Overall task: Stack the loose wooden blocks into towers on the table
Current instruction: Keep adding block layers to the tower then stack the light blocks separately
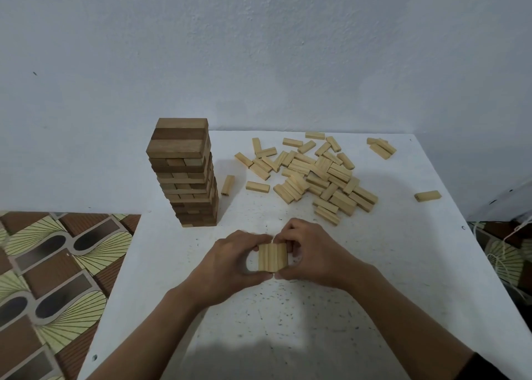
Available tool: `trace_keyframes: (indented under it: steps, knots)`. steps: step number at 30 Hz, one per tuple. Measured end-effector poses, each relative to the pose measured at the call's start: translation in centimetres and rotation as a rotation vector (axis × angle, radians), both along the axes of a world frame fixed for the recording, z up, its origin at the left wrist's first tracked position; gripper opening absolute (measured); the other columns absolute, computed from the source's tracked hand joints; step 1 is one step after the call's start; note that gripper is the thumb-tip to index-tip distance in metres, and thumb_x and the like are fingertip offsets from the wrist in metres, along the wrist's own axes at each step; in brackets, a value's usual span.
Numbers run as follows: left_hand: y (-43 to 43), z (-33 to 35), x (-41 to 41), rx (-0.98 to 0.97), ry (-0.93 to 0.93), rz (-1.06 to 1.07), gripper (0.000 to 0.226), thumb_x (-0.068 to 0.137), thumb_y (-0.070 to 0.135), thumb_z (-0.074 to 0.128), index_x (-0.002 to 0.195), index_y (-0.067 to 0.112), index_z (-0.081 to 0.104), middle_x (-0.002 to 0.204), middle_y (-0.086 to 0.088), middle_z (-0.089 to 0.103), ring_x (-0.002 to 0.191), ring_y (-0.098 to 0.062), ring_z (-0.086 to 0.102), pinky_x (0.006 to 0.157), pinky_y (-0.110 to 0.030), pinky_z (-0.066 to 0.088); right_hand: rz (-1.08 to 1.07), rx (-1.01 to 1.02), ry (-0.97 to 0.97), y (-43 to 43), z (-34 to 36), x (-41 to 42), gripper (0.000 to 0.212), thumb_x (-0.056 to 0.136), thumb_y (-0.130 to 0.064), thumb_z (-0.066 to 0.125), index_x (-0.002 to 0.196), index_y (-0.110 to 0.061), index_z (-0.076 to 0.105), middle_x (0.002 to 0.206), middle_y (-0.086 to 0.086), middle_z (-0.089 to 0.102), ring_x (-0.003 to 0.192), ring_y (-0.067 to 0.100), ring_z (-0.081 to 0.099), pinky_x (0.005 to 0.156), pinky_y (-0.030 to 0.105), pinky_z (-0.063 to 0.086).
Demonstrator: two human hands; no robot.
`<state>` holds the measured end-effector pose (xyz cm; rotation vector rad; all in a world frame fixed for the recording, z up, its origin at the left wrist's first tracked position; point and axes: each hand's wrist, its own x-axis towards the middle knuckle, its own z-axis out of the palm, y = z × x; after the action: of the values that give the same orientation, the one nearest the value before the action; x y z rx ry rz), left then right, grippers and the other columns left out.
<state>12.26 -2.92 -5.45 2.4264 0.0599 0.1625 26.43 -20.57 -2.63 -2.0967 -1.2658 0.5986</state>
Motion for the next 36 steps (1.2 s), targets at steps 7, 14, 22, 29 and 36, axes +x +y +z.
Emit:
trace_keyframes:
  steps: [7,14,22,29,36]
  knots:
    - [0.0,0.1,0.6,-0.004,0.008,0.014,0.06,0.075,0.047,0.085,0.128,0.034,0.06,0.12,0.02,0.062,0.109,0.0,0.054,0.087,-0.024,0.053,0.02,-0.013,-0.011,0.2,0.1,0.1,0.061,0.064,-0.041,0.089,0.119,-0.023,0.071,0.098,-0.012,0.053,0.084,0.005,0.051,0.067,0.022,0.049]
    - [0.4,0.2,1.0,-0.028,0.056,0.012,0.061,0.073,0.046,0.087,0.127,0.036,0.06,0.119,0.025,0.06,0.109,0.001,0.054,0.089,-0.018,0.049,0.026,-0.039,-0.027,0.4,0.5,0.3,0.062,0.061,-0.043,0.092,0.116,-0.021,0.071,0.096,-0.009,0.055,0.08,0.005,0.051,0.067,0.024,0.048]
    - [0.1,0.0,0.8,-0.068,0.065,0.014,0.063,0.073,0.048,0.084,0.126,0.043,0.049,0.124,0.024,0.057,0.115,-0.003,0.05,0.092,-0.026,0.051,0.037,-0.057,-0.023,0.3,0.3,0.5,0.064,0.062,-0.045,0.092,0.118,-0.022,0.069,0.096,-0.017,0.051,0.083,0.0,0.05,0.065,0.015,0.04]
    - [0.0,-0.3,0.8,-0.085,0.074,-0.021,0.066,0.077,0.057,0.079,0.133,0.04,0.049,0.128,0.029,0.05,0.122,-0.005,0.046,0.097,-0.027,0.048,-0.152,0.068,-0.023,0.0,0.4,2.4,0.039,0.086,-0.045,0.073,0.119,-0.025,0.069,0.105,-0.018,0.062,0.093,0.0,0.056,0.078,0.02,0.045]
    - [-0.7,-0.4,2.0,-0.053,0.01,0.05,0.04,0.096,0.055,0.058,0.13,0.034,0.059,0.125,0.024,0.056,0.118,0.007,0.047,0.097,-0.024,0.049,-0.136,-0.009,-0.445,1.5,-1.7,2.7,0.047,0.103,-0.033,0.04,0.146,-0.016,0.049,0.147,-0.002,0.05,0.136,0.018,0.035,0.106,0.045,0.036]
